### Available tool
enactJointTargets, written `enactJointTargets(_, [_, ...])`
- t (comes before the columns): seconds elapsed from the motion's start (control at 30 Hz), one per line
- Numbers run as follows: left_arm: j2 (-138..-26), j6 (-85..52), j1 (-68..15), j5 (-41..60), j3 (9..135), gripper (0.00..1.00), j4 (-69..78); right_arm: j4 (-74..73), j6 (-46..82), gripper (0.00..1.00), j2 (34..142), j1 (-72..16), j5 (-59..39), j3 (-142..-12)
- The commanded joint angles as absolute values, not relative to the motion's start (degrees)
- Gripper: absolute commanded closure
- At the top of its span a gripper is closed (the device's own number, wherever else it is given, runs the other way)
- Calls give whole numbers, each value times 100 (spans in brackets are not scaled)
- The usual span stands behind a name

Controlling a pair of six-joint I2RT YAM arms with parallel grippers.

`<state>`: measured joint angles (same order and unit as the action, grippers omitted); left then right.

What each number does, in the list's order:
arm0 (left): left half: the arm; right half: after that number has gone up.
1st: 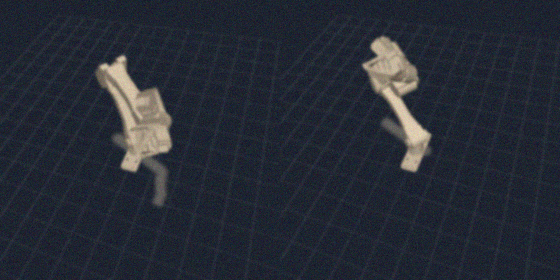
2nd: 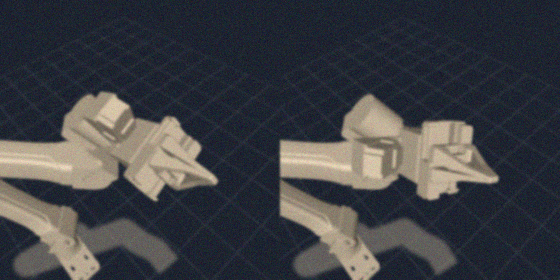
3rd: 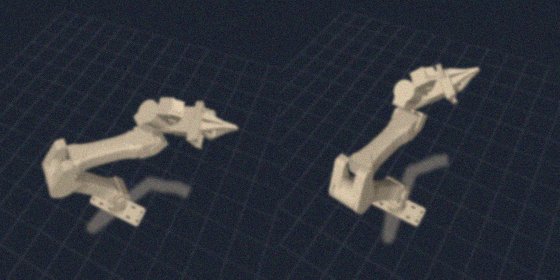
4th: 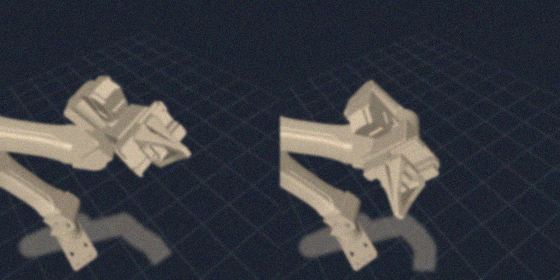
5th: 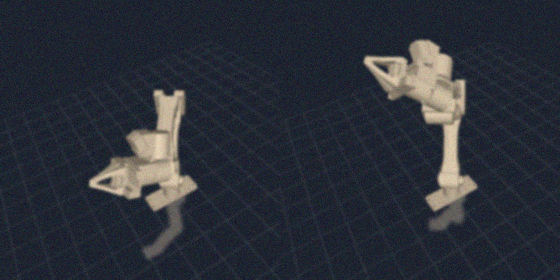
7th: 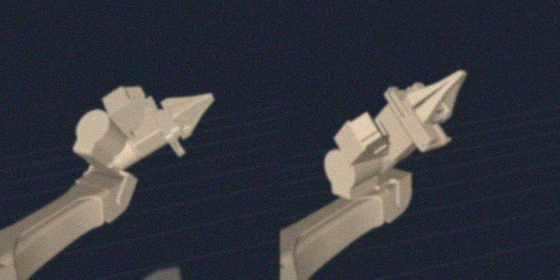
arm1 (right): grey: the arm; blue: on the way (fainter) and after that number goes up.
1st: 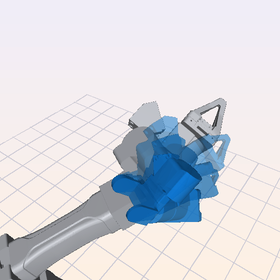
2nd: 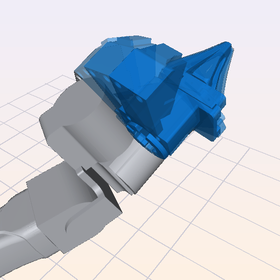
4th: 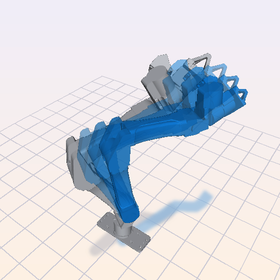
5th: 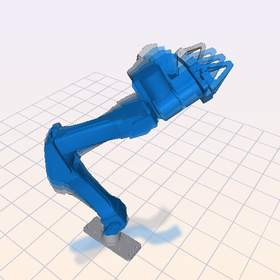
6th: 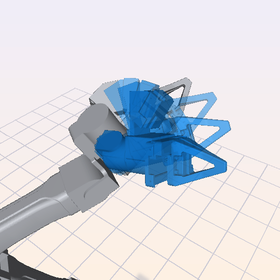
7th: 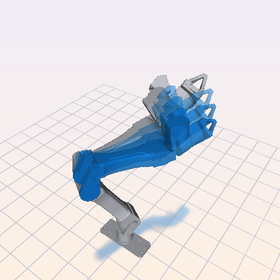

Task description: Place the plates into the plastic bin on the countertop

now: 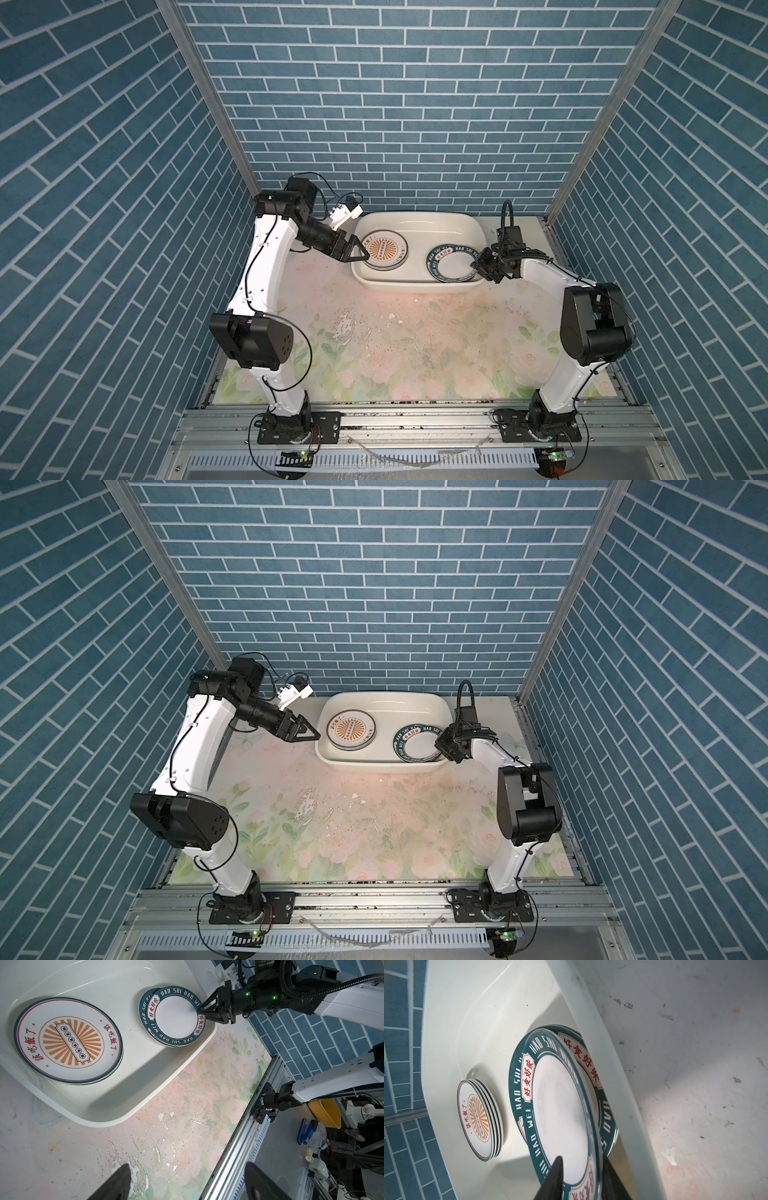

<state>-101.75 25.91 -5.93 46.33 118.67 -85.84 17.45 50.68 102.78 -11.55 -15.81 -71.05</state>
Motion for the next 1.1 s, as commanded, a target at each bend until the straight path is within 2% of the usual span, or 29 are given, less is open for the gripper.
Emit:
enactJointTargets(0.0, [-10195, 2600, -624, 4749, 11888, 13, -8686, 2011, 4844, 68, 10257, -1134, -1425, -7272])
enactJointTargets(1.07, [-10274, 2612, -624, 4948, 11936, 13, -8743, 2811, 4562, 61, 10700, -1135, -1485, -8013])
